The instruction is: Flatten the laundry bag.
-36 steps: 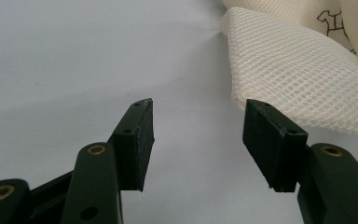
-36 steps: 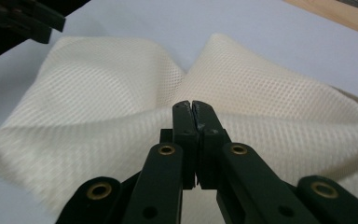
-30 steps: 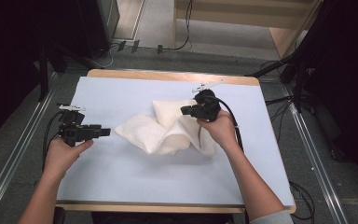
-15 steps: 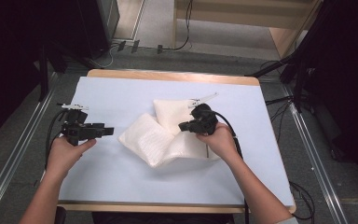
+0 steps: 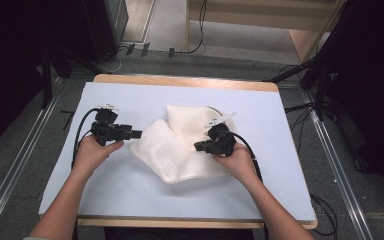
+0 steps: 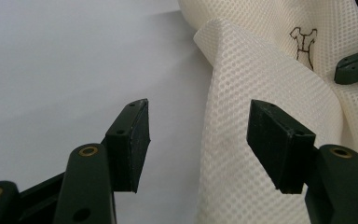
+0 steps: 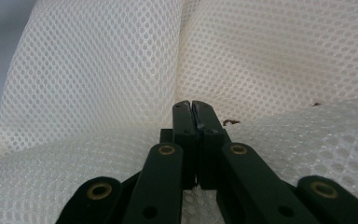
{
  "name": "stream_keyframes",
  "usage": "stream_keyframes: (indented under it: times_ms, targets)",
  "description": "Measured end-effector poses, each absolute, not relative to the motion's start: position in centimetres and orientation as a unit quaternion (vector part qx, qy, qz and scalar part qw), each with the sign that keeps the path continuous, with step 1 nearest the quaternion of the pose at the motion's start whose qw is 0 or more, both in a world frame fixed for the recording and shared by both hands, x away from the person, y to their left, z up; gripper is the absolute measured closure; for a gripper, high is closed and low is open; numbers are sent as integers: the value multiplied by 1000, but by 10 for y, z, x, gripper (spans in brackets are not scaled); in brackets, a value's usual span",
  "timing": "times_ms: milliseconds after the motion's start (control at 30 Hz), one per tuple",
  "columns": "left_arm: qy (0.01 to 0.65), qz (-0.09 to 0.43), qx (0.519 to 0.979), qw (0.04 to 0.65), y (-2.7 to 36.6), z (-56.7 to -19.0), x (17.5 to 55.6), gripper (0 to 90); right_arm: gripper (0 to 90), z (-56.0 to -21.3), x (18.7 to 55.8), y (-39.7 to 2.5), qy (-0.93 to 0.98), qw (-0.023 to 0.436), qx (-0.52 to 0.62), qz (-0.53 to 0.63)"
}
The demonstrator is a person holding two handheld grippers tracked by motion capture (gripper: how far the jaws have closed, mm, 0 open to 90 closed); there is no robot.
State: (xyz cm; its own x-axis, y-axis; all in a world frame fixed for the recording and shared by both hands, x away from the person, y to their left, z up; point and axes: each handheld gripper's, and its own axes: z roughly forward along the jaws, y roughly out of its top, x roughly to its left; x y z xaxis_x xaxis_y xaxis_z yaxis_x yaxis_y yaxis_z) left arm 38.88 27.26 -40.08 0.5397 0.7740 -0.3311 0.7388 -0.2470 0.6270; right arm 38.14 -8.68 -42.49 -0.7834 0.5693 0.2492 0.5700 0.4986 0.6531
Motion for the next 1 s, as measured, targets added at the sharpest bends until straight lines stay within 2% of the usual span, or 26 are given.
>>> stream_keyframes:
  times_ms: [267,400,500,600,800,1000]
  targets:
    - [458,0,808,370,244,-410,407,410,898,-431,371,-95,-863,3,-336,-377]
    - [452,-11,816,360,237,-412,407,471,894,-434,368,-97,-863,3,-337,-375]
    - [449,-37,817,358,232,-417,407,520,884,-434,367,-98,-861,3,-340,-378]
    - [442,-38,826,347,227,-419,405,604,879,-433,367,-98,-861,3,-339,-379]
    - [429,-40,834,346,225,-419,404,863,876,-433,368,-100,-860,0,-340,-380]
    - [421,-32,833,358,230,-411,400,900,833,-425,369,-105,-853,-10,-344,-393]
